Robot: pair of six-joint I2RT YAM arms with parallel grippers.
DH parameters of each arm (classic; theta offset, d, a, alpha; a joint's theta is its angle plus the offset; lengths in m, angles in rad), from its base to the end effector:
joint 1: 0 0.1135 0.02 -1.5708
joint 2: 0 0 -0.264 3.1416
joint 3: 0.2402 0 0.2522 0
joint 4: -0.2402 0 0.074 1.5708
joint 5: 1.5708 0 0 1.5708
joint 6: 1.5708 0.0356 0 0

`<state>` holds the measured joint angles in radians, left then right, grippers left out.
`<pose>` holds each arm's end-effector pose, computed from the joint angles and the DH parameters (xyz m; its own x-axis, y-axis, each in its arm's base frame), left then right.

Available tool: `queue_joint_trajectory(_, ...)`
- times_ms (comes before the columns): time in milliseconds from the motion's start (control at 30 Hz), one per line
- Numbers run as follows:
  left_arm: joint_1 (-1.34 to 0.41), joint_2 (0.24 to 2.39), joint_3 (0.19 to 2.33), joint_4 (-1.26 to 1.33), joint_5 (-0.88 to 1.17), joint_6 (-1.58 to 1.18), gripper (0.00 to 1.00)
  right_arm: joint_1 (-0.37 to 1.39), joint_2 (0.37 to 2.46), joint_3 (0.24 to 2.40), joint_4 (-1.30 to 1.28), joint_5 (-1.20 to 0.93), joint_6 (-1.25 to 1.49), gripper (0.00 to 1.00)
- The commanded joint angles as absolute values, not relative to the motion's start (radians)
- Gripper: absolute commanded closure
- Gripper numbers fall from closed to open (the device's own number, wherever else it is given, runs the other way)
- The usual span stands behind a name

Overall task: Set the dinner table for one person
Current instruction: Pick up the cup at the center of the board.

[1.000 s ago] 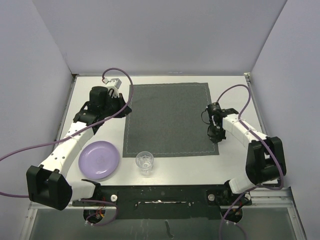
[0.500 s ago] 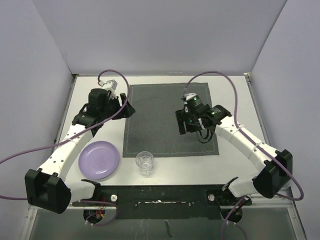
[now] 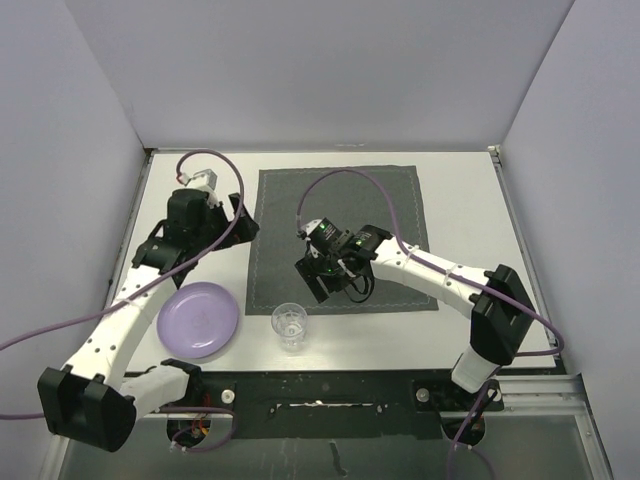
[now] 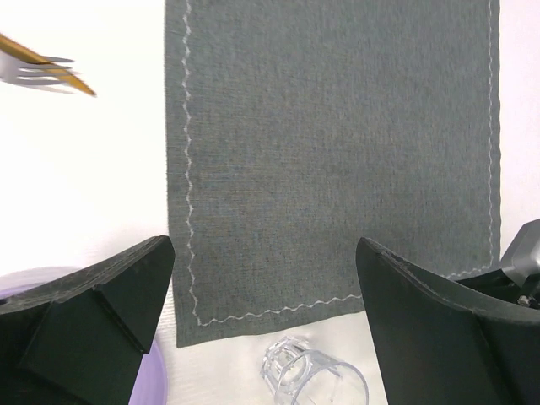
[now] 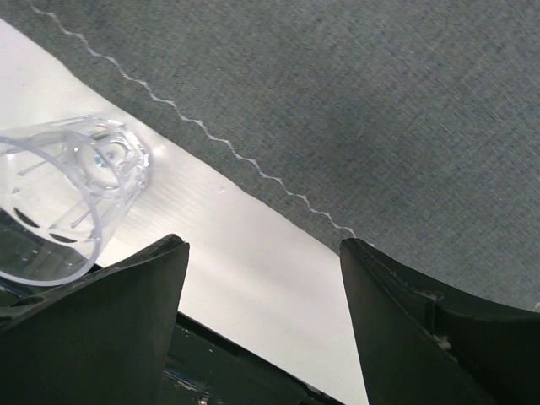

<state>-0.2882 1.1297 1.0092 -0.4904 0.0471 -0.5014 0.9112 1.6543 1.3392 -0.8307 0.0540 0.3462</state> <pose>0.2367 -0.0719 0.3195 -0.6365 -0.3121 -0.7053 0.0171 0.9086 -0.4174 0.2091 0.2665 0.2579 -0.7883 -0.4636 -0.4045 -0.5400 0.8364 0.0937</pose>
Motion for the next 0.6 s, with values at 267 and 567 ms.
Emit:
queue_joint_trajectory(267, -0.265, 0.948, 0.978, -0.574, -0.236, -0.604, 0.09, 1.012, 1.665, 1.440, -0.747, 0.006, 0.363, 0.29)
queue_joint_trajectory(567, -0.257, 0.867, 0.953, -0.662, -0.349, -0.692, 0.06, 1.071, 1.730, 1.431, -0.720, -0.014, 0.398, 0.32)
